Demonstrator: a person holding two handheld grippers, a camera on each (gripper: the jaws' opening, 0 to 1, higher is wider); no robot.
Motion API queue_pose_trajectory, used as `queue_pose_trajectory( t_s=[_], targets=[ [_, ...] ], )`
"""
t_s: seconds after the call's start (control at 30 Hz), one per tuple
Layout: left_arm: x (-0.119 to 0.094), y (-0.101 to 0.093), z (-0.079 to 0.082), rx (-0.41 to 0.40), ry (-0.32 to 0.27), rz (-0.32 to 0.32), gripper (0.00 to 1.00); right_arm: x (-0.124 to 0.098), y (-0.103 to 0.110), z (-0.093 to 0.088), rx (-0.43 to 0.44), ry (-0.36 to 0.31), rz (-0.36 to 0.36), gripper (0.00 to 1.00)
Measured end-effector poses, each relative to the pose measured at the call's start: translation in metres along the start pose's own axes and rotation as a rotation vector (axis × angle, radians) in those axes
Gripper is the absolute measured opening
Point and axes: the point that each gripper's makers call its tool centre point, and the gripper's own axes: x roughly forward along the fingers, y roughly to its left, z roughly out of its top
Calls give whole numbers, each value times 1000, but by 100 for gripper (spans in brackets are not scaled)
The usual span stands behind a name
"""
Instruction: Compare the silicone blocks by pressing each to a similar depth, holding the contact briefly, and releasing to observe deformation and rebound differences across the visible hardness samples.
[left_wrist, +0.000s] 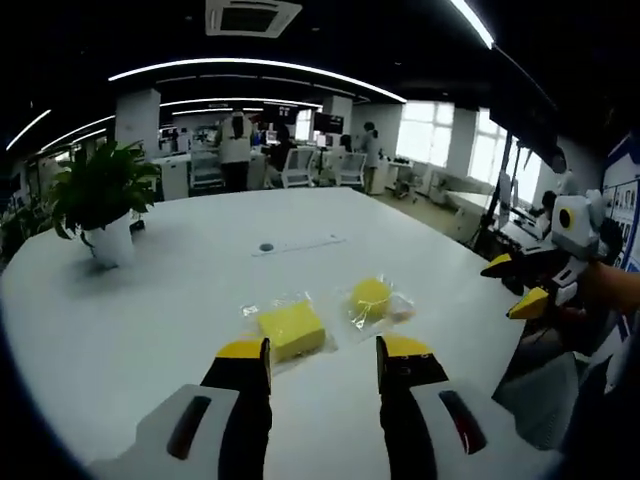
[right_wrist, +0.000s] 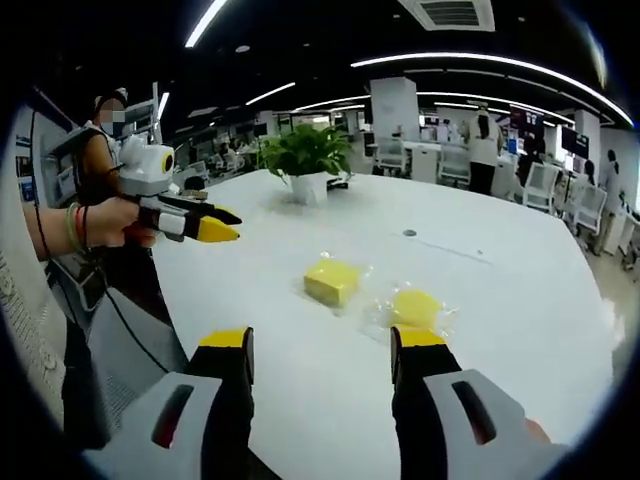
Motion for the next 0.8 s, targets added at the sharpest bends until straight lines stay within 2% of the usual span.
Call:
queue_pose_trajectory(
  t_s=[0.2,0.27,0.3,0.37,0.43,0.53,0.8],
  targets=[
    [-23,1,-23,-27,10,8,46,-9,7,-8,47,-17,-7,53],
    [-33,2,-29,-41,-1,5,46,-12,8,-10,85,-25,-5,53],
    [-37,3,-28,-79,-36,11,45,-14,9,-9,119,-45,1,53],
    [-44,7,-36,-98,-35,14,46,-16,9,-12,169,-54,8,54],
    [-51,7,-41,-113,-41,19,48,-18,9,-18,152,-41,-2,54],
    [-56,6,-50,-116,-20,18,50,-21,9,-26,159,-25,-13,55],
    [-74,13,-57,-157,-38,56,49,-29,7,-33,174,-23,-42,55]
  ],
)
